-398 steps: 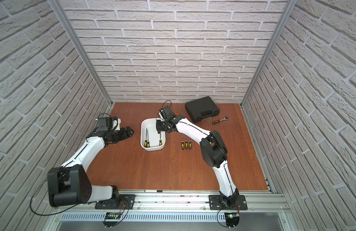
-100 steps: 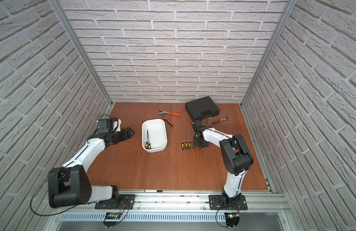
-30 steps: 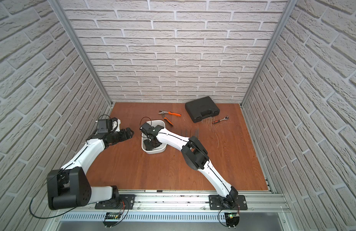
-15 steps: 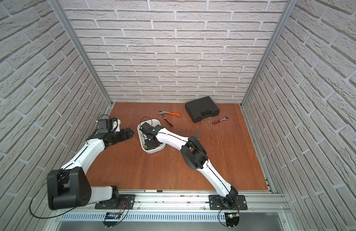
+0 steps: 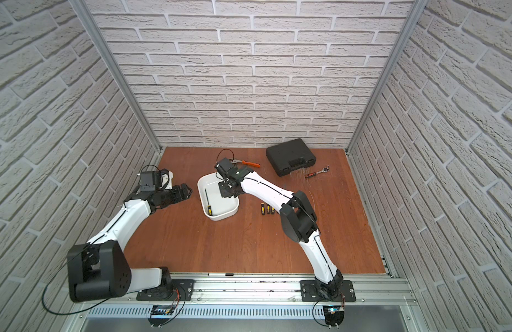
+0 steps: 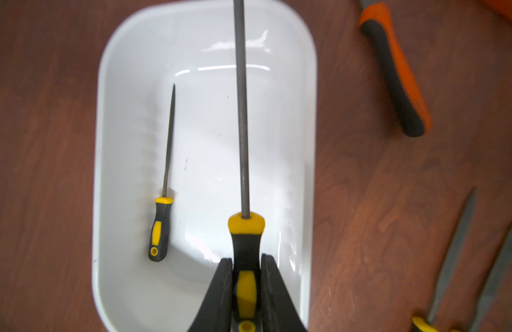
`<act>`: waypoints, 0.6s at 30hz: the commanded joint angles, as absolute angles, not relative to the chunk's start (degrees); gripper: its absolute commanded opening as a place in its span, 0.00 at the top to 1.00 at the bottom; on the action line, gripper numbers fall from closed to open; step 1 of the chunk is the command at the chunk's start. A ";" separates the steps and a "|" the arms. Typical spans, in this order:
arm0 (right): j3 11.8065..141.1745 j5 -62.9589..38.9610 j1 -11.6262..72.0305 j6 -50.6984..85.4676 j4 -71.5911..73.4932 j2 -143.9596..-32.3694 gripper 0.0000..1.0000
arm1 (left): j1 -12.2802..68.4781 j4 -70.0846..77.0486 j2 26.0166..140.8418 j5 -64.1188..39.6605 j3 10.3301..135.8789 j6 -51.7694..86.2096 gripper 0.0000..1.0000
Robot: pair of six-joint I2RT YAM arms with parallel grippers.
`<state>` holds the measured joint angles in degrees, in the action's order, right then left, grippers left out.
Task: Take the file tool out of the storage box
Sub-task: Pick up the file tool from the storage box.
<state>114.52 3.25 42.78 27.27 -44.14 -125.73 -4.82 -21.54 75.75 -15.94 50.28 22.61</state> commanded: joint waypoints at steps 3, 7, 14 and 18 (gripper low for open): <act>104.51 6.53 39.43 29.44 -38.55 -114.27 0.94 | -5.20 -21.13 75.92 -16.56 51.64 21.88 0.08; 92.07 10.85 35.03 28.76 -37.86 -105.04 0.94 | -5.23 -20.46 75.51 -16.66 50.75 22.34 0.08; 72.43 16.20 25.90 26.27 -38.42 -93.51 0.96 | -5.23 -20.03 76.39 -17.12 51.13 22.50 0.08; 65.02 15.65 21.81 26.46 -36.07 -90.88 0.96 | -5.20 -19.95 77.20 -17.80 51.55 22.63 0.08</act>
